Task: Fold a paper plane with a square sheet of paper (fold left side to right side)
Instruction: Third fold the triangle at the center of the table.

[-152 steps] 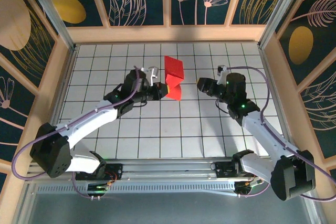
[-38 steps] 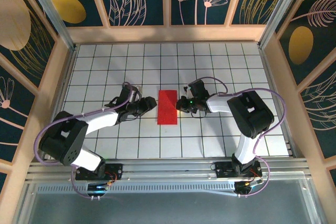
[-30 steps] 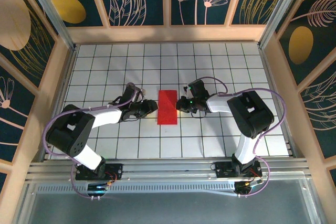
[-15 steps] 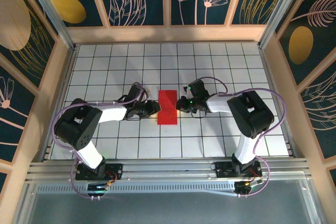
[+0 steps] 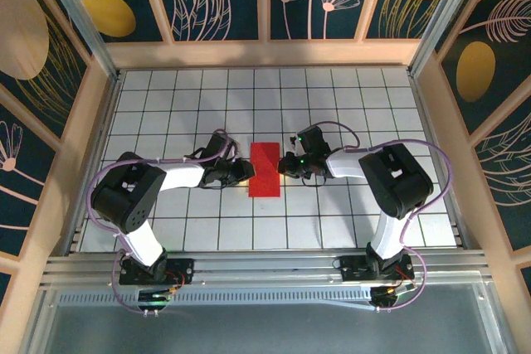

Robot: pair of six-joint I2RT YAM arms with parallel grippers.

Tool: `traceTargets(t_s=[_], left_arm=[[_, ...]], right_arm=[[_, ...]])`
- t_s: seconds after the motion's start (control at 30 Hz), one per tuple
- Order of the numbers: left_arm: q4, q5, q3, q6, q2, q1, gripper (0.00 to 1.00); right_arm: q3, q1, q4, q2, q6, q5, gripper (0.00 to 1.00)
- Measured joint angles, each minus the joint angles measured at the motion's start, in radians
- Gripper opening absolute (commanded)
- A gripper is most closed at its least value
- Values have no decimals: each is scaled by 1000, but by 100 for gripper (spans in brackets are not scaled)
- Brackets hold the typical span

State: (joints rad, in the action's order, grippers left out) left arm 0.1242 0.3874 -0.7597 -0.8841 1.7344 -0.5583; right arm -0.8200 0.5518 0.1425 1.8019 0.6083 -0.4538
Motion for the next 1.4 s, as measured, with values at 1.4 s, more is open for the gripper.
traceTargets(t_s=[1.4], left_arm=[[-18,-53,-13,4,-47,-20,10]], right_arm=[[0,0,0,0,-7,0,0]])
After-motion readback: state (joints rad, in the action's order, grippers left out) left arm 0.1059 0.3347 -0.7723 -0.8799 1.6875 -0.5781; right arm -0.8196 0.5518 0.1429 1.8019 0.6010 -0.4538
